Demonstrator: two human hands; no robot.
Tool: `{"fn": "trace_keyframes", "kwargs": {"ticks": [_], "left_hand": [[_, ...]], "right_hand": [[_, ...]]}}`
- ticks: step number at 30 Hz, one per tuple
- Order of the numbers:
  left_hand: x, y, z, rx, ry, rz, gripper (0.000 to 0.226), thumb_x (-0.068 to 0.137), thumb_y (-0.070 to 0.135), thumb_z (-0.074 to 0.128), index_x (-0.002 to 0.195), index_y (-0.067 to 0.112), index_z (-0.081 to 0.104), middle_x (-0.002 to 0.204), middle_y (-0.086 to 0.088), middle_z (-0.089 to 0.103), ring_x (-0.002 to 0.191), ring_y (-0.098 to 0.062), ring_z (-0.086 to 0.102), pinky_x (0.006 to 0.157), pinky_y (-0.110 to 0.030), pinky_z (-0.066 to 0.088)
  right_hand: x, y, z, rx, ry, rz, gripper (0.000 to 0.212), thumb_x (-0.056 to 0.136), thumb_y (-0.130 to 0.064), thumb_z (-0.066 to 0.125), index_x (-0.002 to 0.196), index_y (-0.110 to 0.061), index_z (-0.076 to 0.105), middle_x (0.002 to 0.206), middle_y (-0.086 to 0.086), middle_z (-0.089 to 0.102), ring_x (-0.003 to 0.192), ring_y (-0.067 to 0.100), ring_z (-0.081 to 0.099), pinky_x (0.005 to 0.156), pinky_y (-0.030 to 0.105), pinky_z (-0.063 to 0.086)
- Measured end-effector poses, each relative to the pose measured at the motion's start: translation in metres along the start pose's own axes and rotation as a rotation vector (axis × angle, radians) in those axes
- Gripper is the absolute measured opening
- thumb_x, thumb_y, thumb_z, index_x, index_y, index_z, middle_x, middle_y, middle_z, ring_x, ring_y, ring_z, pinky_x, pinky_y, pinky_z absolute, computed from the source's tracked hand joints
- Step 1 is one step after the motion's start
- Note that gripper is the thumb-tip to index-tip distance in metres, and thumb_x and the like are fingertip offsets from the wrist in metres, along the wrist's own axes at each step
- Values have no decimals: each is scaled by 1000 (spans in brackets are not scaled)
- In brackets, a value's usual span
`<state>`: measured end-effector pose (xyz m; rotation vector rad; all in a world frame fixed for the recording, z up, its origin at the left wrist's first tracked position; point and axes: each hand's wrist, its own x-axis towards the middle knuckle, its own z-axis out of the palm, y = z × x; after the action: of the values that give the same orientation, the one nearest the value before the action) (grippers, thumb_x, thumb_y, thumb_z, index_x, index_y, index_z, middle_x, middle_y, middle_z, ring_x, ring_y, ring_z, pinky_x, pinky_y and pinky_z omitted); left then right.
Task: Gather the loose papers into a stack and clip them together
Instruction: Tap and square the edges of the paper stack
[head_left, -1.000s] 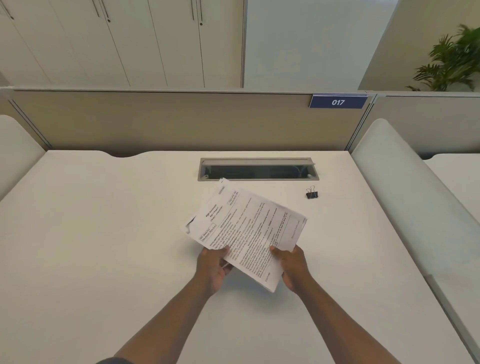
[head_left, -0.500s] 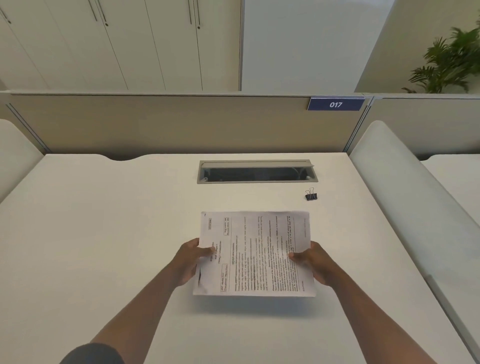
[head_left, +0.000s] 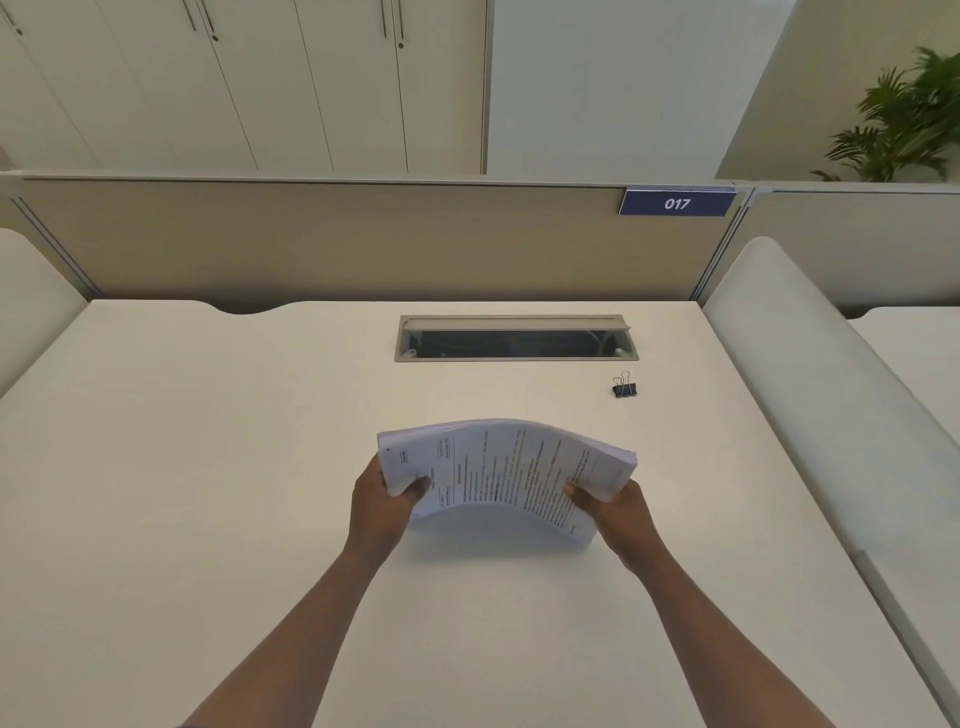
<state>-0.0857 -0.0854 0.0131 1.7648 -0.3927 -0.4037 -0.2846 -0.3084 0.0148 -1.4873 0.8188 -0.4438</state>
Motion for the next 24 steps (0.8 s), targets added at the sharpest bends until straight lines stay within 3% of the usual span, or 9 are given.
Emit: {"fn": "trace_keyframes", "kwargs": {"ticks": [2,4,6,8,12,16,20,24], "left_hand": [[0,4,-3,6,47,33,38,70,16,80,101,30,62,99,3,71,96,-20,68,78,-41,60],[-2,10,-6,36,115,122,54,69,10,84,111,28,56,101,4,66,94,-14,65,79,-34,59],[-2,16,-10,112,163,290,75,72,4,83,132,25,43,105,3,63,92,-12,62,83,-18,55],[0,18,-14,261,184,517,77,77,3,78,140,21,36,110,-2,63,95,-14,60,85,-7,48],[4,17,-19,471,214,763,55,82,3,65,132,22,51,113,-16,63,102,-23,60,85,-25,51],[6,13,-18,491,244,831,41,85,-3,61,121,17,62,105,-15,64,95,-25,62,78,-27,54],[7,13,-19,489,265,838,33,88,0,59,119,9,66,101,-14,65,89,-24,63,73,-27,56],[-1,15,-17,184,173,514,60,86,10,62,140,14,36,108,-1,63,91,-12,62,78,-7,51]], "right_hand": [[-2,-7,-3,-12,40,-74,31,81,-8,78,110,-14,69,104,-4,74,102,19,70,80,24,59],[-5,-15,-5,-144,85,-210,41,81,-12,79,118,-19,63,104,-17,71,98,10,69,75,13,55],[-7,-19,-8,-285,149,-371,58,81,-17,79,131,-20,49,107,-22,64,95,0,66,76,9,53],[-8,-20,-11,-367,205,-553,61,84,-24,75,136,-19,42,110,-17,62,96,-4,62,83,6,50],[-2,-19,-17,-565,188,-789,39,93,-28,56,132,-24,51,120,5,63,110,5,56,94,7,42],[-1,-18,-19,-647,218,-835,34,94,-17,53,127,-24,58,116,8,64,107,6,57,92,2,39],[-1,-19,-19,-602,230,-833,35,95,-17,55,129,-25,56,114,6,68,100,10,63,86,15,52],[-8,-22,-17,-388,191,-487,68,89,-14,70,145,-25,34,98,-11,68,84,-9,65,74,2,49]]}}
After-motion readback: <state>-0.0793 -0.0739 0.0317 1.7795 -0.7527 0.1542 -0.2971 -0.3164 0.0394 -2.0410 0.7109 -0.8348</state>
